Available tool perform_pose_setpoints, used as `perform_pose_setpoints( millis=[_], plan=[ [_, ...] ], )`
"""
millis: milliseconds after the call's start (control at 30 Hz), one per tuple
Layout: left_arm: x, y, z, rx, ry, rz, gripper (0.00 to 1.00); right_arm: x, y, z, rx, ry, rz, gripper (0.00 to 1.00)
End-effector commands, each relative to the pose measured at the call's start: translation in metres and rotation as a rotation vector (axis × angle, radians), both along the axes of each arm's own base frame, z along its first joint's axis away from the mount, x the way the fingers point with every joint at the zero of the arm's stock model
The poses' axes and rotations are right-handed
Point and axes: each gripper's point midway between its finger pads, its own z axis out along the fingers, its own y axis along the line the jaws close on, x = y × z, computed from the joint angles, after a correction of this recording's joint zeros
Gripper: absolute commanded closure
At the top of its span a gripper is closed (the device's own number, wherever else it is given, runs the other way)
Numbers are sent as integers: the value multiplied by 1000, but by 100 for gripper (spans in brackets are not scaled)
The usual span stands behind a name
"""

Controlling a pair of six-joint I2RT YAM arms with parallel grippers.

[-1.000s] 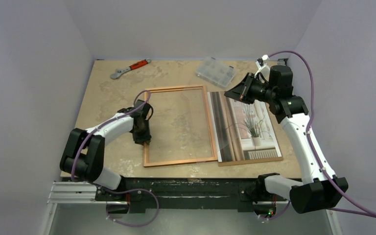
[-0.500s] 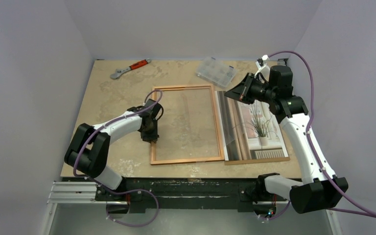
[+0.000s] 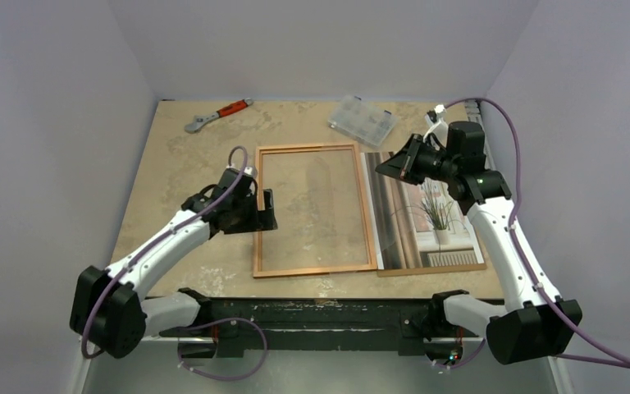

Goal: Put the photo into the frame
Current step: Adjust the photo frame at the center of the board, then place the photo frame item in the photo frame.

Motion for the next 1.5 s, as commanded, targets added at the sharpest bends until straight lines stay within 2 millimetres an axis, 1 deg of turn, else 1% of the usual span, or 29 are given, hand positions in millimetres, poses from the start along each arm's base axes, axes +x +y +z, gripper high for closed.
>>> perform_pose_setpoints(
  millis=[0, 67, 167, 200, 233, 300, 433, 567, 700, 767, 833, 900, 1000, 1100, 1133, 1233, 1367, 1467],
  plan=[
    [1, -15, 37, -191, -88, -6, 9, 0, 3, 18, 30, -113, 18, 100],
    [0, -14, 44, -267, -98, 15, 10, 0, 4, 14, 42, -105, 15, 100],
    [-2, -2, 40, -362, -85, 81, 12, -2, 5, 10, 73, -76, 3, 100],
    [-3, 3, 35, -381, -76, 106, 13, -2, 6, 7, 94, -68, -8, 100],
    [-3, 9, 30, -385, -64, 135, 15, -1, 8, 10, 125, -66, -19, 100],
    [-8, 16, 16, -387, -25, 170, 17, -2, 9, 5, 180, -54, -46, 100],
    [-14, 16, -4, -412, 24, 192, 24, -1, 14, 8, 235, -60, -77, 100],
    [-22, 15, -19, -430, 50, 224, 30, -3, 27, 22, 250, -95, -48, 100],
    [-27, 13, -25, -449, 57, 231, 32, -5, 38, 43, 286, -174, -32, 100],
    [-30, 14, -27, -449, 58, 231, 32, -3, 40, 44, 294, -201, -51, 100],
    [-31, 15, -26, -447, 57, 233, 32, 1, 38, 36, 296, -205, -88, 100],
    [-32, 15, -25, -447, 52, 232, 32, 3, 37, 22, 292, -189, -115, 100],
    [-32, 17, -24, -438, 41, 236, 32, 4, 31, -9, 255, -159, -165, 100],
    [-31, 17, -23, -439, 40, 236, 33, 0, 27, -47, 205, -109, -190, 100],
    [-31, 17, -23, -439, 40, 234, 34, -3, 26, -64, 183, -80, -193, 100],
    [-30, 16, -23, -439, 41, 227, 35, -13, 25, -95, 143, -21, -187, 100],
    [-30, 15, -25, -437, 54, 217, 36, -30, 22, -126, 107, 37, -169, 100],
    [-30, 15, -27, -435, 57, 213, 36, -44, 22, -141, 72, 60, -126, 100]
  ],
)
